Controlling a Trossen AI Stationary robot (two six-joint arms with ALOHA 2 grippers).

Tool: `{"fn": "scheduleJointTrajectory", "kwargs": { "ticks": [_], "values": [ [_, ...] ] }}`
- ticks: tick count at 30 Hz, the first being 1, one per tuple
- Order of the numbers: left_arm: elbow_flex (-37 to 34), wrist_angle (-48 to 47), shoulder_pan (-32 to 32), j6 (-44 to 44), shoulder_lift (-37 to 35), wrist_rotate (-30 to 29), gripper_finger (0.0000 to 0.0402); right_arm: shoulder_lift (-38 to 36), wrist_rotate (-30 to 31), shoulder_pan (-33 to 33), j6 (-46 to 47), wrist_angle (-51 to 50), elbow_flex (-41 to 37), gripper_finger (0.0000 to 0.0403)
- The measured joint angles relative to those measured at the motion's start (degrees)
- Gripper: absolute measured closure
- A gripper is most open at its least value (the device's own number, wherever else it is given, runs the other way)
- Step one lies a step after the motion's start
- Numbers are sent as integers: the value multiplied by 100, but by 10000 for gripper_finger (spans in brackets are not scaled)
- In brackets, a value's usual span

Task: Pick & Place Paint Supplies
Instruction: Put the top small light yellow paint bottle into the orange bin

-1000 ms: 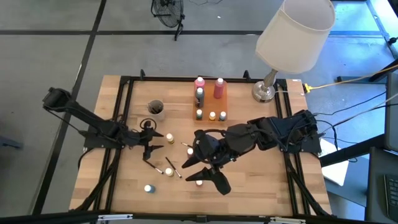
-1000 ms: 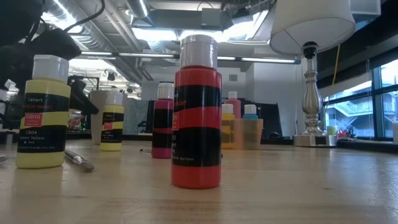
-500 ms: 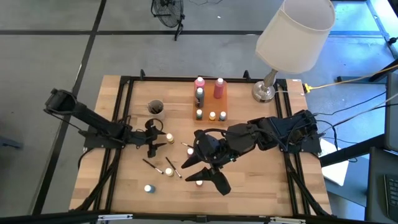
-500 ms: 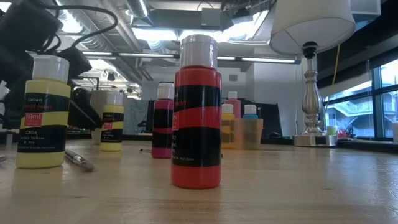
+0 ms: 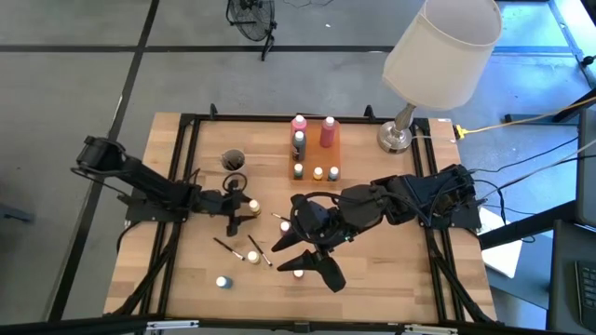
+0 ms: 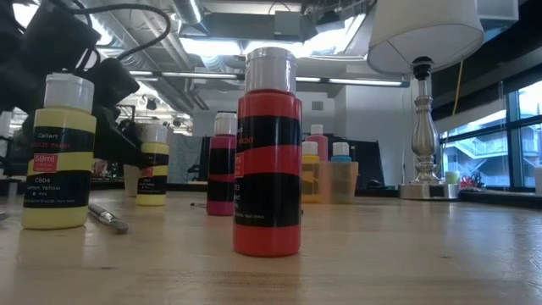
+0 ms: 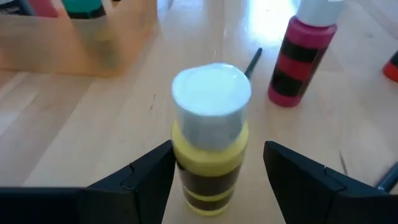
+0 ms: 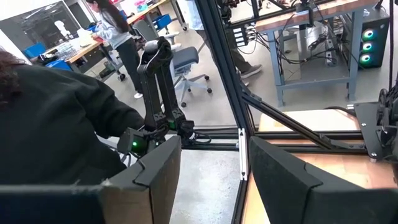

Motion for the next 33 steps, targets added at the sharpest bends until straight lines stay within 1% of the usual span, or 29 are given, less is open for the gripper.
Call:
{"fn": "scheduleJointTrajectory", "kwargs": {
  "ticks": [2,4,6,9,19,22,28,33],
  "values": [
    [2,23,30,-159,97,145,162,0,-1,0,2,-11,0,208],
    [2,22,30,-505,171,265,162,0,-2,0,29,-19,0,208],
    [1,21,30,-827,226,299,162,0,-7,0,93,-32,0,208],
    [2,23,30,-1052,233,295,162,0,-20,0,111,-46,0,208],
    [2,21,32,-766,233,39,162,0,-22,0,151,-46,0,208],
    [2,21,32,-752,233,29,162,0,-20,0,151,-39,0,208],
    [2,21,31,-748,233,-199,162,0,-17,0,157,11,0,208],
    [6,143,32,-748,233,-199,162,0,-17,-20,176,26,0,208]
  ]
}}
